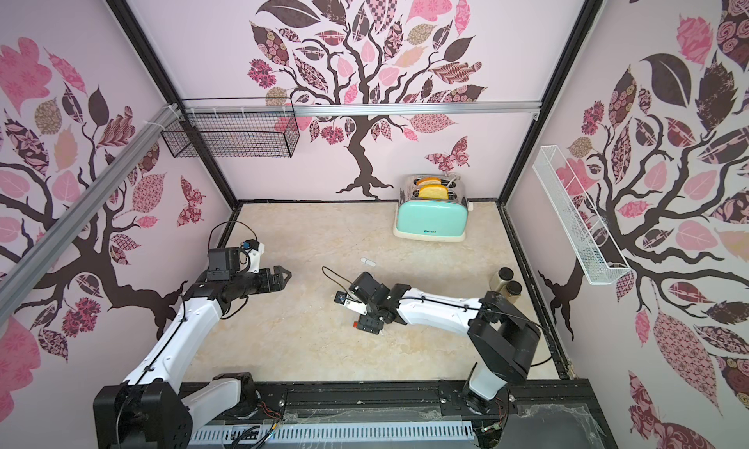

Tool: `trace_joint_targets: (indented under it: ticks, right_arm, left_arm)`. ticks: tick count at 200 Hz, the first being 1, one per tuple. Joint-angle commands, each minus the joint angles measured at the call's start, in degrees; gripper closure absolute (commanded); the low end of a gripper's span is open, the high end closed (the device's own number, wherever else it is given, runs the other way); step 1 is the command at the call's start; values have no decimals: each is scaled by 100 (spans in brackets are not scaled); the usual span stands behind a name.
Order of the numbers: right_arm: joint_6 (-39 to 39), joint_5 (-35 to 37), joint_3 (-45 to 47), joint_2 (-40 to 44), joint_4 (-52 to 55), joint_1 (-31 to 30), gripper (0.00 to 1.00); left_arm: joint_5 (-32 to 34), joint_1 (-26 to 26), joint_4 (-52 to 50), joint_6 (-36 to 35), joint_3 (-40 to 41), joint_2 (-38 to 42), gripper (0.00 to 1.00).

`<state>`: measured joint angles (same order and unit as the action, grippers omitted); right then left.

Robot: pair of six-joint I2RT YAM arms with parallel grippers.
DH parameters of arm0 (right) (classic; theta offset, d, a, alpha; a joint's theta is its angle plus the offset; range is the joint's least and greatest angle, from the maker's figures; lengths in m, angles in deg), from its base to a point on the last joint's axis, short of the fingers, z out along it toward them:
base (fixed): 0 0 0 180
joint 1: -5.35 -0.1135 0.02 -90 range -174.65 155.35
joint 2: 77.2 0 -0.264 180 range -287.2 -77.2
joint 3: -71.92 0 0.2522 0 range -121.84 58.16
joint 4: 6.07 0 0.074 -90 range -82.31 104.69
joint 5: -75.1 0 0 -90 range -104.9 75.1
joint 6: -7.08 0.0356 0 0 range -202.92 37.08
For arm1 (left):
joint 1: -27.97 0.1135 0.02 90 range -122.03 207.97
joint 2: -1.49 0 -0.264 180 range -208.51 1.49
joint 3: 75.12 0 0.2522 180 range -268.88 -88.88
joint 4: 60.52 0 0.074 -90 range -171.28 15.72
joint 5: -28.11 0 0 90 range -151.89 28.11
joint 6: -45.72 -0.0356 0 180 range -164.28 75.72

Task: Close the usb drive cover
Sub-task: Place the USB drive at the center of the board, then reset both arms

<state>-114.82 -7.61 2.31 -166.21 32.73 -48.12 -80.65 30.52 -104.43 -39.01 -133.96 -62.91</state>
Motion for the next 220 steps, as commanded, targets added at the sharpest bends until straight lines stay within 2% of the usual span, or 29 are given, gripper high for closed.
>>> trace_joint_targets:
  ticks: [1,21,44,73,104,119,148,165,201,220]
  right_arm:
    - [409,-17,48,447,-290,228,8]
    - [463,22,433,928,-781,358,1]
    - [802,238,571,1278,-1028,556,1]
    - [1210,378,889,1734,-1600,1030,1]
    - [1855,484,1295,2232,-2157,1836,1]
    - [2189,547,1471,2363,-2275,2352,1]
    - [2876,347,1890,2408,-2734,3437,1]
    - [3125,476,1991,2291,-2907,3812,1]
    - [3068,1001,2244,1935,-3650,4015,1]
    - [2872,1013,2355,1596,-4152,4064,1]
  left_arm:
    - [249,18,220,-193,-70,-54,2]
    - [244,20,733,-438,73,-114,2]
    - [540,18,1327,-570,241,-260,2]
    - [588,20,2364,-715,573,-503,2]
    - [762,18,3650,-785,1012,-831,2]
    - [1058,18,4340,-755,1217,-1019,2]
    - [1135,18,5427,-697,1580,-1320,2]
    - [1208,19,5881,-592,1717,-1465,2]
    - [1395,26,6795,-486,1930,-1761,2]
    - [1511,31,6990,-453,1961,-1969,2]
